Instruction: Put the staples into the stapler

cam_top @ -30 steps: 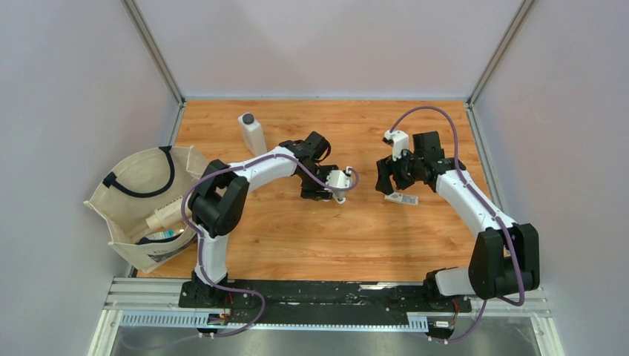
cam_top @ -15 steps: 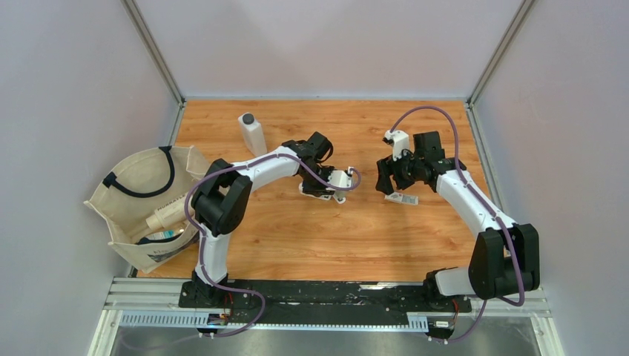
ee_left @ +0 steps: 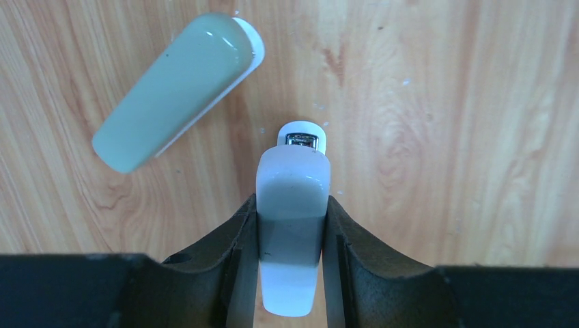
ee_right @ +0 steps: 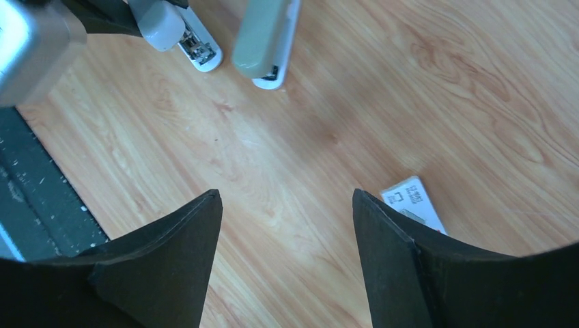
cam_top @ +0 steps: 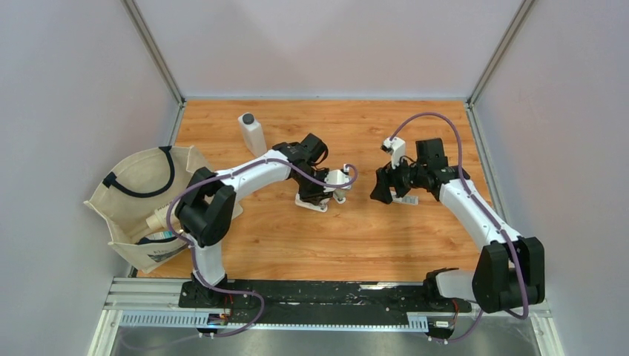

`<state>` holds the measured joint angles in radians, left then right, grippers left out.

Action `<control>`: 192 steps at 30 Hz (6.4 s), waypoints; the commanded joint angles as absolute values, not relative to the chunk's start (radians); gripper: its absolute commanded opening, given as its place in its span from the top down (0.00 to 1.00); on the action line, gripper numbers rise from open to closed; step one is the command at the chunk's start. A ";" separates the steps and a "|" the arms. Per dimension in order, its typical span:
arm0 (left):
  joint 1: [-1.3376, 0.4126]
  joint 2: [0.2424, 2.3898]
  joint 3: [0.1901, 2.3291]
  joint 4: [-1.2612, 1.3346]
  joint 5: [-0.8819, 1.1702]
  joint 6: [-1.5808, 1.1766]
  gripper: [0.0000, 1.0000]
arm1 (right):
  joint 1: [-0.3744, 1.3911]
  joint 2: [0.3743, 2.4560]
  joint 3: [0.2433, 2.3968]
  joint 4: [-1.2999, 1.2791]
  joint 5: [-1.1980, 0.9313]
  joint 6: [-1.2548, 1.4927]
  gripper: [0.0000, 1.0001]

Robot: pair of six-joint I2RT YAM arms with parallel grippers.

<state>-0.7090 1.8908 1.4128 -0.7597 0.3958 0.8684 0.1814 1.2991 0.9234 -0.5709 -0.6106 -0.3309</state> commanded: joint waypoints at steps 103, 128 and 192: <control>-0.759 1.402 0.994 -0.245 0.738 0.368 1.00 | 0.557 1.241 0.672 -0.124 -0.905 -0.486 0.59; -0.675 1.333 0.878 -0.048 0.785 0.272 1.00 | 0.557 1.335 0.646 -0.088 -0.827 -0.485 0.85; -0.367 1.333 0.545 1.315 1.037 -0.612 1.00 | 0.586 1.216 0.733 -0.054 -0.868 -0.325 0.58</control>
<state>-0.3660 1.3155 0.5255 1.2106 1.0050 -0.6308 0.5819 1.2385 0.7025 -0.0025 -0.8402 -0.2905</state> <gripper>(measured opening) 0.410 0.394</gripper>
